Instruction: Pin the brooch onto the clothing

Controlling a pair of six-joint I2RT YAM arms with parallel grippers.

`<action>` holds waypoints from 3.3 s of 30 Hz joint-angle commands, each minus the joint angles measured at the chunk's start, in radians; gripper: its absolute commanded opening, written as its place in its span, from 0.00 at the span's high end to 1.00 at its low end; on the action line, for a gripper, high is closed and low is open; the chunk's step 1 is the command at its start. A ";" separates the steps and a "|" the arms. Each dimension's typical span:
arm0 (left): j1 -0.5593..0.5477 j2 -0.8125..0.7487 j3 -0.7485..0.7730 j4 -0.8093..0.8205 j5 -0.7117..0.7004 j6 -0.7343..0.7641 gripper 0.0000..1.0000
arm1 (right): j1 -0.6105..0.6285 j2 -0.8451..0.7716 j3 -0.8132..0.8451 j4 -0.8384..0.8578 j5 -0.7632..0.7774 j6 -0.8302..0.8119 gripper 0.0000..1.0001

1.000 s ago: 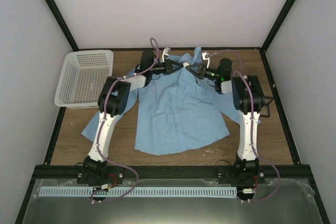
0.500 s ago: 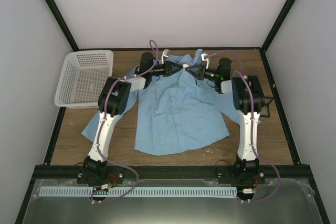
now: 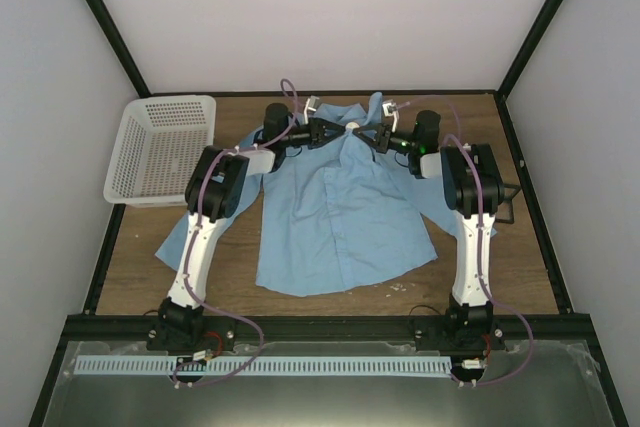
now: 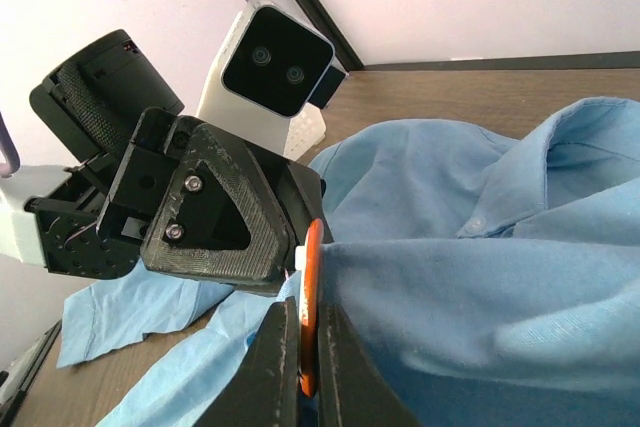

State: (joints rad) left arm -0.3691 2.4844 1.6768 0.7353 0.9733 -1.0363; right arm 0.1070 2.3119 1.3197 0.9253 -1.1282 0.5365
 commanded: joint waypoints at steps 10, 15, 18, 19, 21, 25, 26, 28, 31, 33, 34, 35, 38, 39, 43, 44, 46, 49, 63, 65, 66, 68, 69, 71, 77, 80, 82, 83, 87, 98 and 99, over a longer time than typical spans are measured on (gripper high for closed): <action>-0.006 0.001 0.041 -0.038 -0.001 0.050 0.81 | -0.003 -0.003 0.025 0.060 -0.021 0.017 0.99; -0.006 0.012 0.057 -0.066 -0.016 0.053 0.72 | -0.002 -0.001 0.024 0.091 -0.030 0.035 0.99; -0.008 0.016 0.065 -0.092 -0.016 0.063 0.69 | -0.003 0.004 0.026 0.111 -0.039 0.048 0.99; -0.010 0.019 0.068 -0.103 -0.015 0.067 0.69 | -0.003 0.006 0.025 0.122 -0.040 0.053 0.99; -0.010 0.024 0.073 -0.118 -0.015 0.065 0.68 | -0.003 0.007 0.023 0.145 -0.037 0.069 0.99; -0.018 0.041 0.080 -0.076 0.012 0.027 0.70 | -0.003 0.018 0.036 0.170 -0.034 0.098 0.99; -0.021 0.043 0.080 -0.056 0.022 0.018 0.71 | -0.002 0.020 0.039 0.169 -0.033 0.098 0.99; -0.028 0.045 0.082 -0.025 0.032 0.002 0.72 | -0.001 0.024 0.045 0.167 -0.036 0.099 0.99; -0.035 0.062 0.109 -0.022 0.047 -0.014 0.73 | 0.000 0.032 0.051 0.168 -0.044 0.101 0.99; -0.037 0.073 0.118 -0.014 0.050 -0.029 0.78 | 0.002 0.033 0.052 0.180 -0.052 0.106 0.99; -0.037 0.075 0.113 0.005 0.048 -0.042 0.80 | 0.002 0.035 0.053 0.183 -0.055 0.109 0.99; -0.037 0.077 0.110 0.025 0.048 -0.054 0.83 | 0.002 0.035 0.054 0.179 -0.055 0.107 0.99; -0.035 0.075 0.102 0.041 0.048 -0.066 0.92 | 0.002 0.029 0.051 0.154 -0.044 0.092 0.98; -0.032 0.071 0.095 0.043 0.047 -0.065 0.93 | 0.001 0.022 0.045 0.145 -0.037 0.089 0.97; -0.020 0.048 0.064 0.069 0.040 -0.066 0.99 | 0.000 -0.022 0.015 0.053 -0.002 0.039 0.90; -0.018 0.042 0.055 0.079 0.037 -0.067 1.00 | 0.000 -0.038 0.000 0.029 0.009 0.015 0.88; -0.014 0.033 0.035 0.102 0.031 -0.069 1.00 | -0.002 -0.071 -0.026 -0.026 0.025 -0.036 0.82; -0.013 0.021 0.017 0.110 0.024 -0.060 1.00 | -0.003 -0.104 -0.047 -0.103 0.026 -0.109 0.72; -0.030 -0.022 -0.023 0.114 -0.012 0.020 1.00 | 0.023 -0.092 0.017 -0.291 0.066 -0.206 0.58; -0.032 -0.034 -0.029 0.102 -0.019 0.041 1.00 | 0.024 -0.087 0.026 -0.299 0.077 -0.208 0.60; -0.035 -0.040 -0.033 0.084 -0.022 0.057 1.00 | 0.025 -0.085 0.032 -0.303 0.080 -0.208 0.62; -0.037 -0.053 -0.044 0.066 -0.038 0.087 1.00 | 0.029 -0.083 0.042 -0.318 0.080 -0.219 0.65; -0.039 -0.058 -0.047 0.063 -0.042 0.098 1.00 | 0.031 -0.083 0.043 -0.319 0.084 -0.222 0.65; -0.043 -0.064 -0.048 0.052 -0.045 0.120 1.00 | 0.031 -0.083 0.038 -0.319 0.099 -0.221 0.68; -0.053 -0.092 -0.064 0.020 -0.065 0.187 1.00 | 0.036 -0.082 0.032 -0.309 0.120 -0.219 0.69; -0.054 -0.106 -0.077 0.033 -0.066 0.198 1.00 | 0.035 -0.091 0.013 -0.295 0.160 -0.207 0.74; -0.057 -0.117 -0.095 0.044 -0.071 0.214 1.00 | 0.035 -0.096 -0.002 -0.261 0.182 -0.183 0.80; -0.059 -0.120 -0.098 0.043 -0.072 0.221 1.00 | 0.035 -0.097 -0.012 -0.232 0.192 -0.161 0.82; -0.063 -0.126 -0.117 0.062 -0.077 0.224 1.00 | 0.036 -0.099 -0.053 -0.120 0.229 -0.082 0.88; -0.069 -0.134 -0.157 0.106 -0.081 0.237 1.00 | 0.036 -0.095 -0.087 -0.025 0.248 0.031 0.99; -0.070 -0.136 -0.162 0.114 -0.081 0.238 1.00 | 0.035 -0.095 -0.090 -0.018 0.253 0.040 0.99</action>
State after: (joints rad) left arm -0.4084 2.4126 1.5375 0.7795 0.8341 -0.8280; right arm 0.1452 2.2333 1.2392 0.8326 -0.9676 0.5369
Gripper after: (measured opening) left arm 0.050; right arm 0.060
